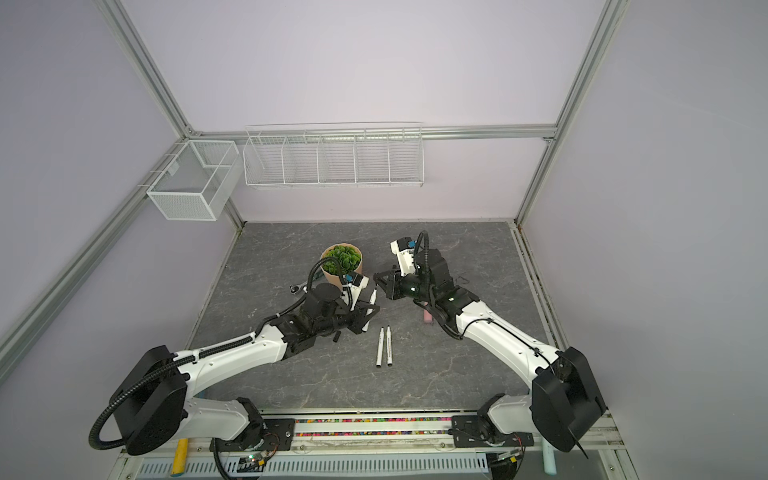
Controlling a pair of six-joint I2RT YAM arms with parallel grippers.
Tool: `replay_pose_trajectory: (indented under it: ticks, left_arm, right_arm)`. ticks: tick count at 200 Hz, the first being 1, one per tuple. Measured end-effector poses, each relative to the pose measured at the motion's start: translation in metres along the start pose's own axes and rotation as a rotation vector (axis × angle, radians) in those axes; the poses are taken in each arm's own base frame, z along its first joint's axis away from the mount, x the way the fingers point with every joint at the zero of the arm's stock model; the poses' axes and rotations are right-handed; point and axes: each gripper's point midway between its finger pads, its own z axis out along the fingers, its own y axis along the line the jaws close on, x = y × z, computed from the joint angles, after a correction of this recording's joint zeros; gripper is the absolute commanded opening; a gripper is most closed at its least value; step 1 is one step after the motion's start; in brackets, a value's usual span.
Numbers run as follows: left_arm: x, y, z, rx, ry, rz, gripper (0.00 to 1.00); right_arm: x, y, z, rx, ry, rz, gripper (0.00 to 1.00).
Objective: Insert the pens into the pen caps
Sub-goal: 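Lift the black cap with the right gripper toward the left gripper's marker, then lower the black cap onto the marker tip held up by the left gripper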
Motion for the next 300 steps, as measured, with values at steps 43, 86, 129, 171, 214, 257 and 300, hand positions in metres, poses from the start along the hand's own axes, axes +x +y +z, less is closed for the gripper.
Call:
replay_pose_trajectory:
  ticks: [43,86,129,171,214,257,300]
  left_arm:
    - [-0.002,-0.002,-0.001,0.007,-0.008,0.016,0.0]
    - [-0.005,-0.003,-0.003,0.009,-0.017,0.019,0.0]
    - [-0.009,-0.004,-0.005,0.011,-0.033,0.022,0.0]
    - [-0.011,-0.005,-0.005,0.013,-0.039,0.023,0.0]
    - [-0.011,-0.005,-0.005,0.013,-0.04,0.023,0.0]
    - [-0.011,-0.005,-0.005,0.013,-0.04,0.023,0.0]
    - [-0.012,-0.005,-0.005,0.013,-0.042,0.023,0.0]
  right_arm:
    - [0.008,-0.011,0.012,0.019,0.031,0.021,0.12]
    - [0.004,-0.01,0.014,0.012,0.02,0.024,0.11]
    - [0.003,-0.009,0.014,0.007,0.015,0.026,0.11]
    - [0.001,-0.006,0.014,-0.005,0.007,0.031,0.11]
    - [-0.002,-0.003,0.011,-0.011,-0.004,0.03,0.11]
    - [-0.007,0.002,0.006,-0.021,-0.019,0.023,0.11]
    - [-0.004,0.003,0.006,-0.029,-0.011,0.028,0.11]
